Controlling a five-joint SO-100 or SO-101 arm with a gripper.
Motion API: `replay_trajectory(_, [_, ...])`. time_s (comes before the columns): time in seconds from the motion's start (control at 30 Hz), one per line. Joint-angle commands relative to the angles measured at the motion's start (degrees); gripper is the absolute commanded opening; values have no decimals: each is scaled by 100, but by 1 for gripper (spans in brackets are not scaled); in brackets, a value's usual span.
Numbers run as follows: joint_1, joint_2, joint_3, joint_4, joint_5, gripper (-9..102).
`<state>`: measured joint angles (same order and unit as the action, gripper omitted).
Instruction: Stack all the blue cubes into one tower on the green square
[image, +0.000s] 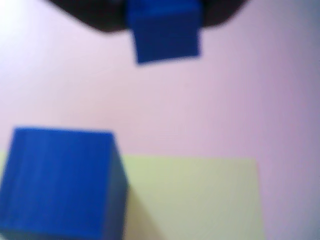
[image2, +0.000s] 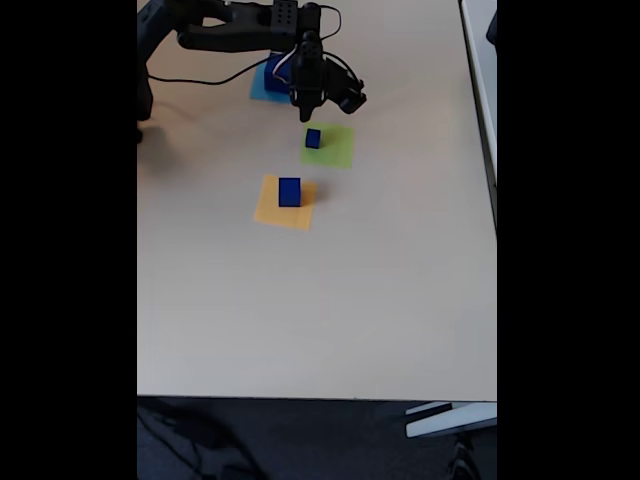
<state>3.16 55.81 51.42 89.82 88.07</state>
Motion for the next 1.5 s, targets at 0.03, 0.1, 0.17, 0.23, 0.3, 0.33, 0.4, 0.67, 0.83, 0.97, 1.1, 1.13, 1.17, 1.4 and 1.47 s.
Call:
replay_trajectory(0.03, [-9, 580, -308, 193, 149, 0])
replay_trajectory(0.1, [-44, 624, -308, 202, 255, 0])
replay_trajectory(0.17, [-132, 686, -308, 255, 519, 0])
replay_trajectory(0.23, [-299, 765, -299, 272, 844, 0])
replay_trajectory(0.3, [-519, 888, -211, 360, 1301, 0])
replay_trajectory(0.33, [-650, 967, -132, 431, 1573, 0])
replay_trajectory(0.4, [-914, 1002, -105, 606, 1995, 0])
replay_trajectory(0.67, [-1494, 853, -202, 712, 2716, 0])
replay_trajectory(0.83, [-1688, 817, -237, 800, 3015, 0])
replay_trajectory(0.97, [-1863, 782, -193, 870, 3208, 0])
replay_trajectory(1.1, [-1951, 703, -193, 844, 3261, 0])
replay_trajectory(1.13, [-1969, 677, -193, 835, 3278, 0])
replay_trajectory(1.17, [-1986, 642, -220, 826, 3296, 0])
replay_trajectory(1.4, [-2083, 413, -334, 817, 3357, 0])
replay_trajectory(1.47, [-2092, 378, -334, 817, 3349, 0])
